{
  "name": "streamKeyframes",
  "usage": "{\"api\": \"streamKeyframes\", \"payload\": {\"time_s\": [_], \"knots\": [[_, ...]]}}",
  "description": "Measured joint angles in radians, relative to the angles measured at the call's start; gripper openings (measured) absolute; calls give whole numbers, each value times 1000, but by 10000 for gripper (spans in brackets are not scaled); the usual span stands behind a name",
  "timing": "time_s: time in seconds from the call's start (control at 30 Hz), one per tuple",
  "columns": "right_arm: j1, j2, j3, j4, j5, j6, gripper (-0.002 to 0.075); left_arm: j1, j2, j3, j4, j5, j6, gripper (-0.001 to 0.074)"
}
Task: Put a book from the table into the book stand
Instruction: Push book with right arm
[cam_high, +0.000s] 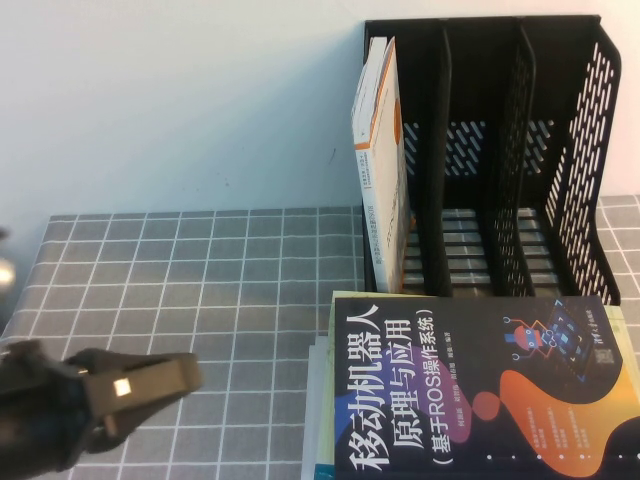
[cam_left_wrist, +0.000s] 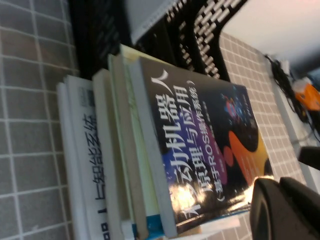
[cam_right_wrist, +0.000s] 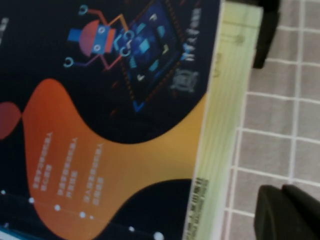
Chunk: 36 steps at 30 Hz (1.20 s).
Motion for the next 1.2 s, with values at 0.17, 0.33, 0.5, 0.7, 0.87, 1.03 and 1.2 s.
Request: {"api": "streamKeyframes", "payload": {"time_s": [0.17,0.33,0.5,0.7,0.87,1.03,1.2], "knots": [[1,176,0,170,-42,-164,-5,0,163,0,-88,52,106,-3],[1,294,-2,267,-82,-263,-5,0,286,0,-124,77,187,-2],[1,342,-13,375,-89,-348,-5,0,370,0,-210,102,284,73],[1,364,-14,507,-82,-450,-5,0,472,0,-282,158,349,454],[1,366,-12,529,-69,-464,-5,0,580,-1,-298,178,395,658],[1,370,-12,541,-57,-464,-5,0,706,-2,-378,185,459,683],[2,374,-10,585,-47,-483,-5,0,828,-8,-488,268,551,645]]}}
